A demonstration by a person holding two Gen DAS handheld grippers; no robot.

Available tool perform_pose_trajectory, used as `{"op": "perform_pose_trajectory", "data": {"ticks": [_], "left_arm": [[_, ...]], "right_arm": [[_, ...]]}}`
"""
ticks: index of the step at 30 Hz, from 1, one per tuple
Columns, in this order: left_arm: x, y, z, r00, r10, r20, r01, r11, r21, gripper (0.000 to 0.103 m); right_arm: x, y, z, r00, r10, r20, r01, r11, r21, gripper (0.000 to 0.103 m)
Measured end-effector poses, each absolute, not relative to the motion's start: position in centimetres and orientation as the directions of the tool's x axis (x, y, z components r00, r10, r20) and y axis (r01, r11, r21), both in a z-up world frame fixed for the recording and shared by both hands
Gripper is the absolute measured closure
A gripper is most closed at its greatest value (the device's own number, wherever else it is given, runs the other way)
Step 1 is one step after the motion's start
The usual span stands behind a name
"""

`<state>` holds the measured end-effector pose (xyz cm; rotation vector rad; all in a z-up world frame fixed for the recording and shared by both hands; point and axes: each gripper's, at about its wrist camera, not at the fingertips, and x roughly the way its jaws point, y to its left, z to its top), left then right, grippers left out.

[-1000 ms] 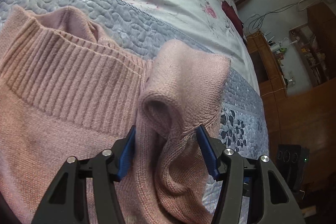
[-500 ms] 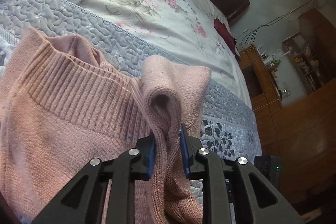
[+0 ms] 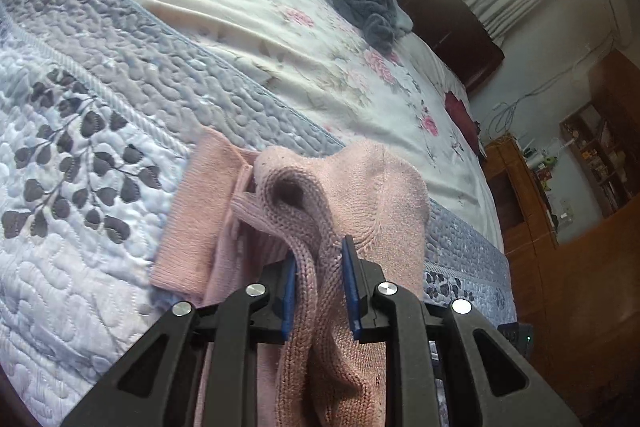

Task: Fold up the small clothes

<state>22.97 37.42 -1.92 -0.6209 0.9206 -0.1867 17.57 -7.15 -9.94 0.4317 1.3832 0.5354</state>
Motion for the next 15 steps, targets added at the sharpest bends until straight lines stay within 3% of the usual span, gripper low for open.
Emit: {"op": "perform_pose_trajectory", "data": {"ticks": [7, 15], "left_arm": [[22.9, 39.6, -6.9, 0.525, -0.383, -0.76, -0.144, 0.84, -0.523, 0.082], [22.7, 40.0, -7.5, 0.533, -0.387, -0.752, -0.138, 0.838, -0.528, 0.082]], "right_arm": [[17.2, -3.6, -9.7, 0.06, 0.619, -0.783, -0.154, 0.781, 0.606, 0.036], [16.9, -0.3, -9.1, 0.028, 0.644, -0.764, -0.191, 0.754, 0.629, 0.036]]}}
